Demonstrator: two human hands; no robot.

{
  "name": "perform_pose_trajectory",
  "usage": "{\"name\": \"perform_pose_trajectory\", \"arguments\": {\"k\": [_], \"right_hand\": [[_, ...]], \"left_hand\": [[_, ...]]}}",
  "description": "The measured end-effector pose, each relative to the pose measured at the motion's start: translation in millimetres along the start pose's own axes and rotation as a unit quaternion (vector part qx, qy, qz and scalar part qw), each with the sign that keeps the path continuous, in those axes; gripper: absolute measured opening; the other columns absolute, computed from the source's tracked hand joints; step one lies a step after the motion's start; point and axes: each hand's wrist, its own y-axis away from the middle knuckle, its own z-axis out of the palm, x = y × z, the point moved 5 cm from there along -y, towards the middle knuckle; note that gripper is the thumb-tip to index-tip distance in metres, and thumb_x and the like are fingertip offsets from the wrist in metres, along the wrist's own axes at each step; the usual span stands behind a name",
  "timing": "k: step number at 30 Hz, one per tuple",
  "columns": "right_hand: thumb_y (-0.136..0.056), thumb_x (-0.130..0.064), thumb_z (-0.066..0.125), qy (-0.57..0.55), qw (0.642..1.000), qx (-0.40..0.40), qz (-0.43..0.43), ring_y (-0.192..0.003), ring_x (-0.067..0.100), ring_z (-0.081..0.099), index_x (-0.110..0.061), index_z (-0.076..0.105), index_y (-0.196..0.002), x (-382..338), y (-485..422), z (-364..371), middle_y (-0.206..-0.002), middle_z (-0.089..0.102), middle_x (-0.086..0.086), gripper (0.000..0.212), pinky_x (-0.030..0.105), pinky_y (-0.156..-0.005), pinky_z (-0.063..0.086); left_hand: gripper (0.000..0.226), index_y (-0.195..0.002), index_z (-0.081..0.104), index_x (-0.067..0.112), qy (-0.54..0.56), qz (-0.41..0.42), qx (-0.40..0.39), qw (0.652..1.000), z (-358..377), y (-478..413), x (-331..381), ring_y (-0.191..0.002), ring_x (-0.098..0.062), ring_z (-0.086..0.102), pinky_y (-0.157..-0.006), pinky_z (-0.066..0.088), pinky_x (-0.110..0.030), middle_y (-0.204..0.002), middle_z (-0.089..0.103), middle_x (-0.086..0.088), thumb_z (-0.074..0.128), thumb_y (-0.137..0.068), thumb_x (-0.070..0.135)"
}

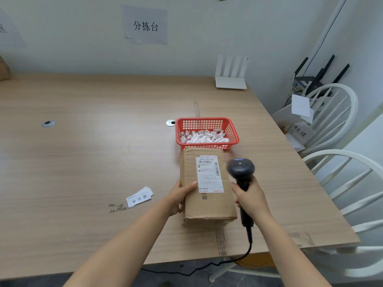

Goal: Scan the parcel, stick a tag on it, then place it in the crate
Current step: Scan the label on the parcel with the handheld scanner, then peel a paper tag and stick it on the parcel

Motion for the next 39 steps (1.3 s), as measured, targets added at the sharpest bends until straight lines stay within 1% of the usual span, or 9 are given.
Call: {"name": "perform_pose_trajectory", "arguments": {"k": [5,12,16,21,27,32,34,37,39], "right_hand": [[-0.085,-0.031,0.052,0.069,0.993,0.027,0.096,-0.091,0.034,0.053,-0.001,0.034,-0.118,55,-22,1,-0.112,0.056,0.024,0.048,0.036,-0.073,0.038],[-0.085,-0.024,0.056,0.186,0.967,0.053,0.165,-0.106,0.048,0.051,0.004,0.030,-0.123,104,-29,12,-0.124,0.046,0.033,0.054,0.047,-0.082,0.046],[-0.082,-0.031,0.060,0.220,0.961,0.054,0.162,-0.107,0.046,0.053,0.002,0.036,-0.118,108,-31,19,-0.121,0.052,0.029,0.055,0.048,-0.082,0.047],[-0.077,-0.035,0.066,0.250,0.953,0.049,0.163,-0.109,0.044,0.052,-0.001,0.039,-0.117,111,-31,26,-0.122,0.054,0.025,0.059,0.050,-0.085,0.046],[-0.074,-0.036,0.070,0.250,0.947,0.067,0.189,-0.110,0.048,0.048,0.001,0.037,-0.124,110,-35,20,-0.128,0.041,0.029,0.071,0.053,-0.089,0.043],[-0.082,-0.013,0.059,0.153,0.943,0.296,0.024,-0.108,0.047,0.044,0.002,0.040,-0.120,61,-19,6,-0.122,0.042,0.033,0.045,0.057,-0.090,0.039],[-0.082,-0.007,0.054,0.089,0.951,0.291,-0.061,-0.102,0.041,0.048,0.004,0.044,-0.114,32,-12,15,-0.113,0.048,0.030,0.035,0.049,-0.086,0.042],[-0.082,-0.019,0.044,-0.009,0.968,0.217,-0.122,-0.076,0.011,0.050,-0.001,0.045,-0.112,-11,-1,43,-0.104,0.047,0.013,0.035,0.017,-0.069,0.040],[-0.083,-0.021,0.044,-0.028,0.975,0.167,-0.145,-0.069,0.003,0.050,-0.009,0.044,-0.112,-32,6,65,-0.102,0.048,0.004,0.032,0.012,-0.060,0.039]], "left_hand": [[0.055,-0.126,0.042,0.033,0.011,-0.012,0.014,1.000,-1,-2,-14,-0.091,-0.011,0.060,-0.068,0.042,-0.030,-0.108,0.065,0.011,0.063,-0.078,0.051],[0.046,-0.124,0.048,0.025,0.014,0.016,0.038,0.999,-5,-1,-12,-0.084,-0.005,0.062,-0.054,0.050,-0.026,-0.112,0.063,0.005,0.059,-0.084,0.045],[0.022,-0.093,0.057,0.021,0.022,0.043,0.091,0.995,-18,-4,-13,-0.080,-0.012,0.053,-0.065,0.044,-0.029,-0.090,0.055,0.003,0.044,-0.092,0.039],[0.030,-0.116,0.061,0.009,-0.276,0.119,0.257,0.918,-82,5,-14,-0.105,-0.022,0.060,-0.090,0.044,-0.030,-0.114,0.064,-0.008,0.051,-0.089,0.015],[0.039,-0.125,0.055,0.014,-0.477,0.043,0.245,0.843,-135,-2,-31,-0.113,-0.028,0.052,-0.087,0.045,-0.035,-0.125,0.051,-0.009,0.056,-0.087,0.024],[0.037,-0.124,0.054,0.012,-0.520,0.067,0.242,0.816,-145,-12,-31,-0.112,-0.025,0.050,-0.082,0.048,-0.037,-0.122,0.049,-0.008,0.053,-0.090,0.028],[0.036,-0.120,0.055,0.012,-0.531,0.074,0.240,0.809,-146,-16,-27,-0.109,-0.025,0.050,-0.078,0.048,-0.037,-0.121,0.049,-0.008,0.052,-0.090,0.031],[0.030,-0.111,0.056,0.009,-0.534,0.070,0.223,0.812,-150,-22,-24,-0.107,-0.024,0.049,-0.075,0.046,-0.035,-0.118,0.049,-0.008,0.054,-0.088,0.029],[0.028,-0.106,0.057,0.008,-0.539,0.065,0.210,0.813,-153,-26,-22,-0.108,-0.024,0.048,-0.077,0.045,-0.034,-0.116,0.049,-0.008,0.055,-0.086,0.027]]}}
